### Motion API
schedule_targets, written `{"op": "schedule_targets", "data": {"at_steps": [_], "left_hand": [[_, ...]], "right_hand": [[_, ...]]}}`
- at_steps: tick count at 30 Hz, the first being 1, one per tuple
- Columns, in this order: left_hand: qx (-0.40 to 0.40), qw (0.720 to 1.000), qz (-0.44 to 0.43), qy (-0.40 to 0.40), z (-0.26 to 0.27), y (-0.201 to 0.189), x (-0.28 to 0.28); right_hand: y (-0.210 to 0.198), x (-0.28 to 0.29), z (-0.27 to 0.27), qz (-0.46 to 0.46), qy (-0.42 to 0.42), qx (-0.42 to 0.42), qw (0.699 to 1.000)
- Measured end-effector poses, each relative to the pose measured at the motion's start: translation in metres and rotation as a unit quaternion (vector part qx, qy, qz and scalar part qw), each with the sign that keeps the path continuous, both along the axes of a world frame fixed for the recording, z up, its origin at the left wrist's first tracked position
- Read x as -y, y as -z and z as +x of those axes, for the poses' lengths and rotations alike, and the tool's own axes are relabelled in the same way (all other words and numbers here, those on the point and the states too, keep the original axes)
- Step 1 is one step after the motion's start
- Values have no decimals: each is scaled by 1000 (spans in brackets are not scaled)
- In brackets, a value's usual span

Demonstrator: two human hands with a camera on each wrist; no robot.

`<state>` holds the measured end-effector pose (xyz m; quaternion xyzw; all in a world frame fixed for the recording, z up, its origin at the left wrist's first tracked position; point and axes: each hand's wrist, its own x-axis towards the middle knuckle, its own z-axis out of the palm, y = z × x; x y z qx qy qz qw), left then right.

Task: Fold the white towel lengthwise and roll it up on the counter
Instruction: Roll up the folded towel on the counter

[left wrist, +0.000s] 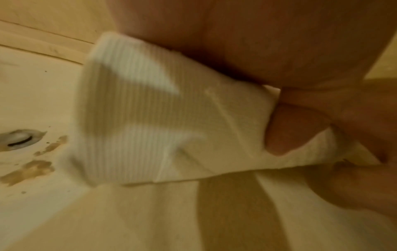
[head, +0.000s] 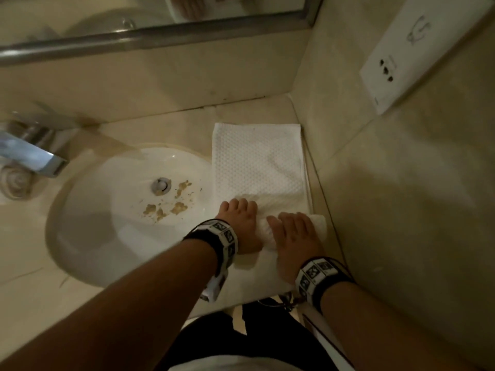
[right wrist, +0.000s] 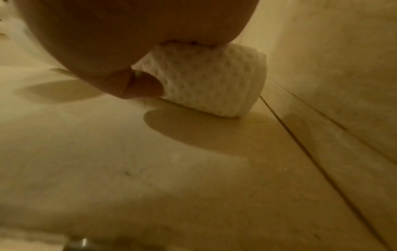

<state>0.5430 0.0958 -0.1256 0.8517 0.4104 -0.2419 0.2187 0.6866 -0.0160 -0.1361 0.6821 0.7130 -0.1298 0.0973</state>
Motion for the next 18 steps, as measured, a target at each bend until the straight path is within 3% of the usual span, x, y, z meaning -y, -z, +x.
{"op": "schedule_targets", "data": {"at_steps": [2, 5, 9, 15, 18], "left_hand": [[5, 1000, 5, -2, 2, -3, 0], [36, 996, 84, -7, 2, -11, 26], [11, 992, 128, -14, -6, -5, 67], [11, 992, 122, 15, 6, 0, 20], [8, 993, 117, 22, 13, 4, -1]], "right_hand": [[3, -11, -1, -6, 4, 15, 1000], [-2, -24, -4, -41, 14, 38, 998], [-11, -35, -7, -67, 30, 28, 997], [-10, -62, 6, -98, 40, -20, 994], [-11, -62, 7, -38, 32, -27, 998]]}}
